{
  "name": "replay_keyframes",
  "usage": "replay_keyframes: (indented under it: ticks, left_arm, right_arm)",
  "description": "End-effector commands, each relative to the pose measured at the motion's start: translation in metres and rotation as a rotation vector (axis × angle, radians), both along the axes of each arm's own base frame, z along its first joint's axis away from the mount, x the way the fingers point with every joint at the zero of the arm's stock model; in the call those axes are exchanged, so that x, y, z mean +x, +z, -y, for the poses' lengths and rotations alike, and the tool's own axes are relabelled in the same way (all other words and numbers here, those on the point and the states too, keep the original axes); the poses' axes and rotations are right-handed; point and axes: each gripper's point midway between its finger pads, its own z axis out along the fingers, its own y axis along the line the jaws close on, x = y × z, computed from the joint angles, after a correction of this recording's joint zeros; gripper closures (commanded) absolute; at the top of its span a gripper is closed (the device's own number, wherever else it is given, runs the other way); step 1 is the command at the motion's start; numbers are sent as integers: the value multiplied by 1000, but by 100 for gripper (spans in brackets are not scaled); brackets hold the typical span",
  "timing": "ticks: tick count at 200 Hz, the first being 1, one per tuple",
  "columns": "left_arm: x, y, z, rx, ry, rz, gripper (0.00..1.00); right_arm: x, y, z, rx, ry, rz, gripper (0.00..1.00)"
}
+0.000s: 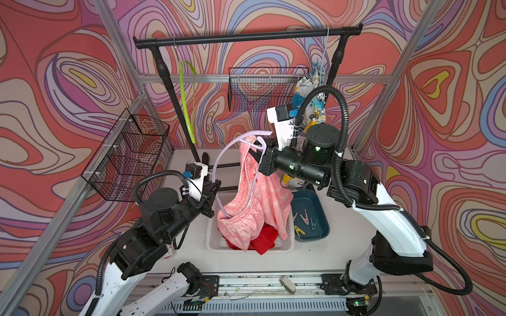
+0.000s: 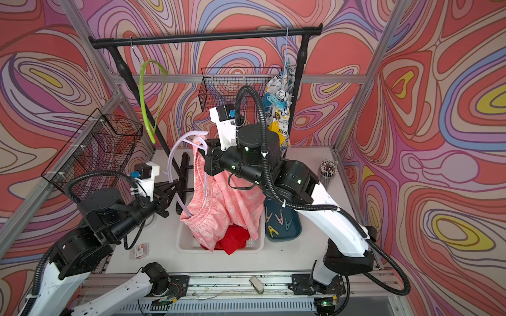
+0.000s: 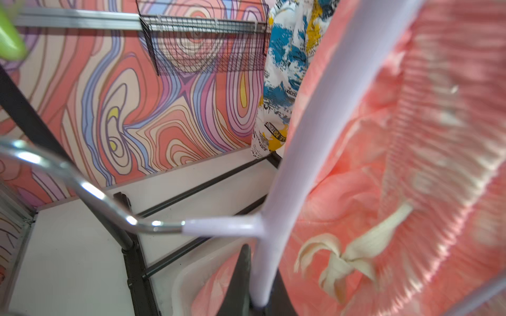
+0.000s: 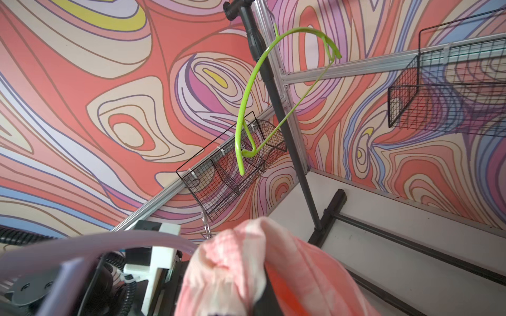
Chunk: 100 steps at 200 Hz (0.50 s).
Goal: Remove the clothespins securing shorts to the hanger
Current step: Remove the shorts from the hanger.
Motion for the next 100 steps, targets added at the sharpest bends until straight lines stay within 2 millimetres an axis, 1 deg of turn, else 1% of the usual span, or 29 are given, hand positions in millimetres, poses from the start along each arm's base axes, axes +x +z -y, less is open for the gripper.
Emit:
replay_keyframes:
  ticks: [1, 18, 33, 49, 76, 93, 100]
  left_arm:
    - [-8, 58, -20, -94, 63, 169, 100]
    - [-20, 77, -31, -120, 74, 234, 100]
    - [-32, 92, -42, -135, 81, 276, 100]
    - [-43, 104, -51, -143, 85, 311, 100]
    - [-54, 115, -70, -147, 141, 360, 100]
    - [-57, 114, -78, -136, 169, 353, 100]
    - [-57, 112, -78, -131, 170, 343, 100]
  right_arm:
    - [9, 7, -8, 90, 42, -21, 100]
    - [17, -5, -11, 76, 33, -43, 100]
    - [18, -10, -12, 77, 39, -55, 100]
    - [17, -15, -12, 79, 45, -66, 100]
    - [18, -27, -8, 71, 28, -83, 100]
    - [23, -32, 0, 66, -22, -84, 100]
    - [26, -33, 6, 66, -59, -79, 100]
